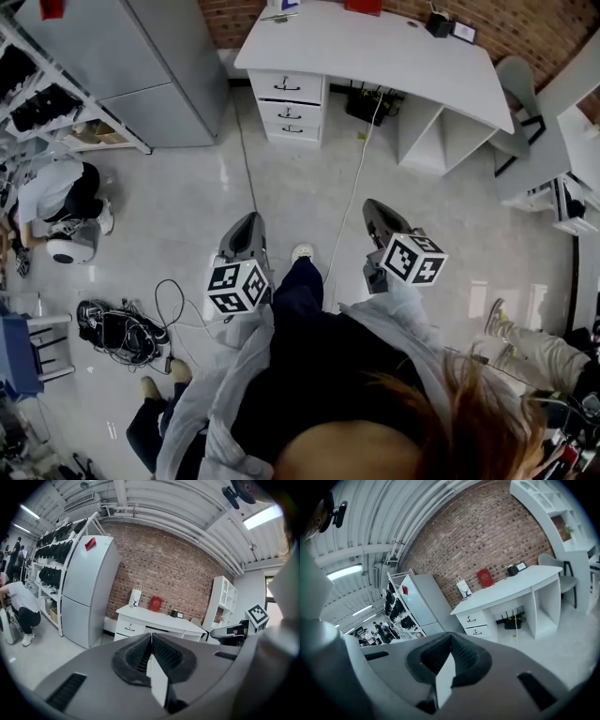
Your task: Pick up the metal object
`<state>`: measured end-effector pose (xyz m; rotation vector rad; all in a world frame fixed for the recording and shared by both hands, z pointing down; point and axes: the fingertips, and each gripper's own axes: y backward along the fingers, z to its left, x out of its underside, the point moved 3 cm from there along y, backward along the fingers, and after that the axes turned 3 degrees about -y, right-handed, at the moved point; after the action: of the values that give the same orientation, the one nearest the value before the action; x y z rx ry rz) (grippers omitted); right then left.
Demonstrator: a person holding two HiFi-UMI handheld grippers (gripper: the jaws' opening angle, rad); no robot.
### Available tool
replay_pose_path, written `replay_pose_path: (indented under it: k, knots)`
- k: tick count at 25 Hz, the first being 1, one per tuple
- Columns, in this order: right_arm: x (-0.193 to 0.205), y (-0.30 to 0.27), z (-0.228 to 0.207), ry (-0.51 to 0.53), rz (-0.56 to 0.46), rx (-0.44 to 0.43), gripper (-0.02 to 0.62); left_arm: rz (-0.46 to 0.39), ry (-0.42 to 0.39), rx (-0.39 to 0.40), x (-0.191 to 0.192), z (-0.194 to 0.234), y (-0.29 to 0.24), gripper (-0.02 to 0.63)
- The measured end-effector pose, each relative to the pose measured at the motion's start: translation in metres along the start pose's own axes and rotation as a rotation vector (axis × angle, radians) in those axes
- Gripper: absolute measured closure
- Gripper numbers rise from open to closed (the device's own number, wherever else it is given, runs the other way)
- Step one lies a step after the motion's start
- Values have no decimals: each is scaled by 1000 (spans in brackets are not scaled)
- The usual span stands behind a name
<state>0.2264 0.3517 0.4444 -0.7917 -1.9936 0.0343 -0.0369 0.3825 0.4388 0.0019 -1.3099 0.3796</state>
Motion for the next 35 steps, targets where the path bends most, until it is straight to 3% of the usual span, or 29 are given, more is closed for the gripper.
replay_pose_path:
  k: [18, 35]
  knots:
    - [-70, -149, -8, -55, -15, 11, 589, 8, -19, 7, -55, 84, -135, 584]
    - [-75, -194, -9, -104, 16, -2, 589, 46, -11, -3, -56, 112, -162, 584]
